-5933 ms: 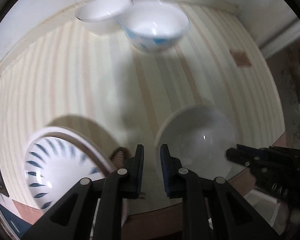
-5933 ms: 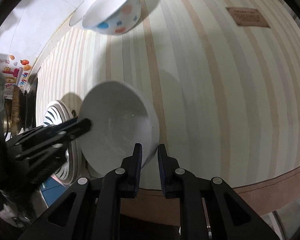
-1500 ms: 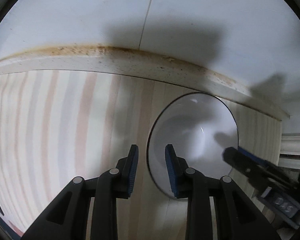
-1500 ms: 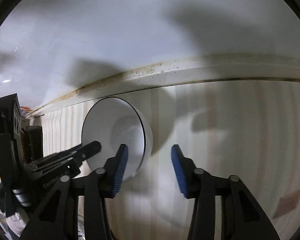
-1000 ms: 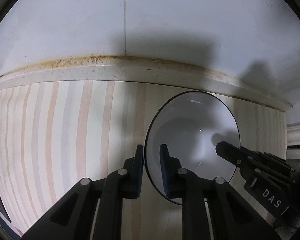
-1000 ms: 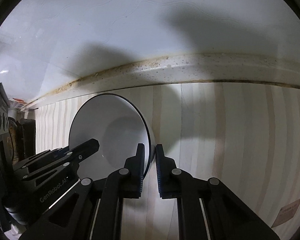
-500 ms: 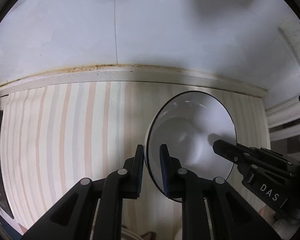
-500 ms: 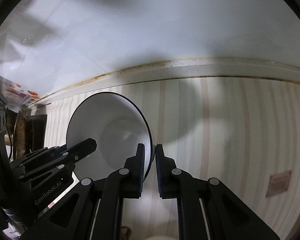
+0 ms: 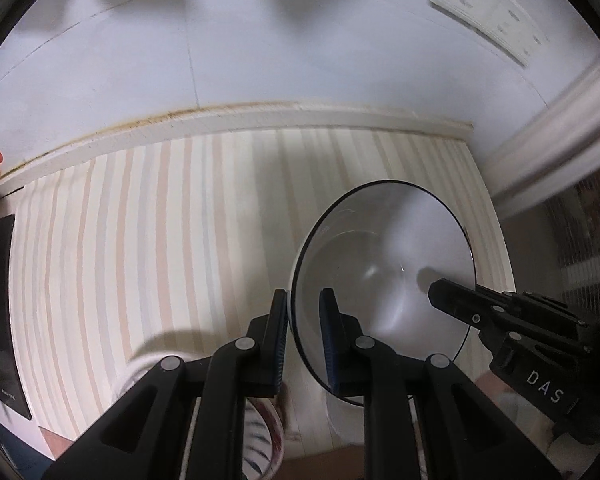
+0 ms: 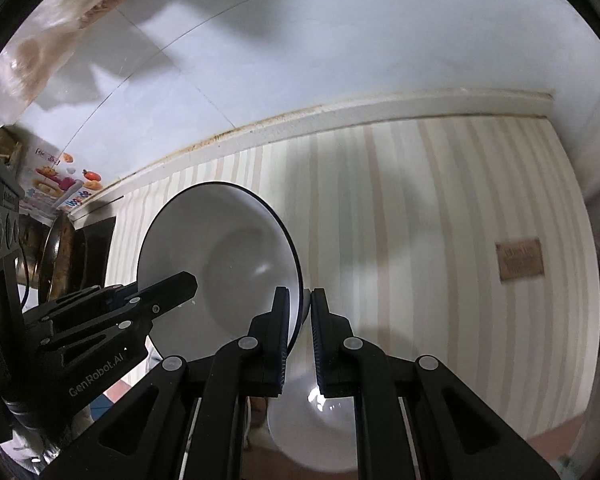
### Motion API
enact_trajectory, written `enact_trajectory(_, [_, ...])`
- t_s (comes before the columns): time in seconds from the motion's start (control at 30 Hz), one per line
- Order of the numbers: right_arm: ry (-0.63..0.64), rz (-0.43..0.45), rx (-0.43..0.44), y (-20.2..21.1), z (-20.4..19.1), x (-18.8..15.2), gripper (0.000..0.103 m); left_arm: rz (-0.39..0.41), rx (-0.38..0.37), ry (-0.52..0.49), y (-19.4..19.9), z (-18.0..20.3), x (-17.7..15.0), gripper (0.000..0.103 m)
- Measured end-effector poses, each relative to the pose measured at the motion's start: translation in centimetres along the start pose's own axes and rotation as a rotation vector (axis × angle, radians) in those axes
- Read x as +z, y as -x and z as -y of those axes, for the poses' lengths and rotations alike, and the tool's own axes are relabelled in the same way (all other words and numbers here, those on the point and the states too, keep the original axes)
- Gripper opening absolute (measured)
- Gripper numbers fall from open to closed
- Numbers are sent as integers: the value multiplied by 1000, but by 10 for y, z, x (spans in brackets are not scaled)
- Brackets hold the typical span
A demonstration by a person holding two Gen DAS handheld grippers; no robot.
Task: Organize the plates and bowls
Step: 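Carry the black-rim bowl onto the bowl stack and open both tools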
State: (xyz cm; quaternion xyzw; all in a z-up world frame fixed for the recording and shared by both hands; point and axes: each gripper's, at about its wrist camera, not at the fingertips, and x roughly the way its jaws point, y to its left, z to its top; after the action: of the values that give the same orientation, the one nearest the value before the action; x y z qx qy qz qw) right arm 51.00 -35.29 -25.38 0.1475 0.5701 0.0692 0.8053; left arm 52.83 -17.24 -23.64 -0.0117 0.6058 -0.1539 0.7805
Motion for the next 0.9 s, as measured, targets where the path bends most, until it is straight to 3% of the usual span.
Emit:
enact_trajectory(0.17, [-28, -11, -23, 11, 14, -42, 12, -36, -6, -45, -4, 20, -17, 14])
enact_trajectory(0.5, [-101, -83, -27, -8, 49, -101, 12, -135, 4, -101, -35, 40, -59, 14])
enact_trajectory(0.9, [-130, -135, -27, -30, 68, -121, 12, -206, 52, -153, -62, 50, -79, 14])
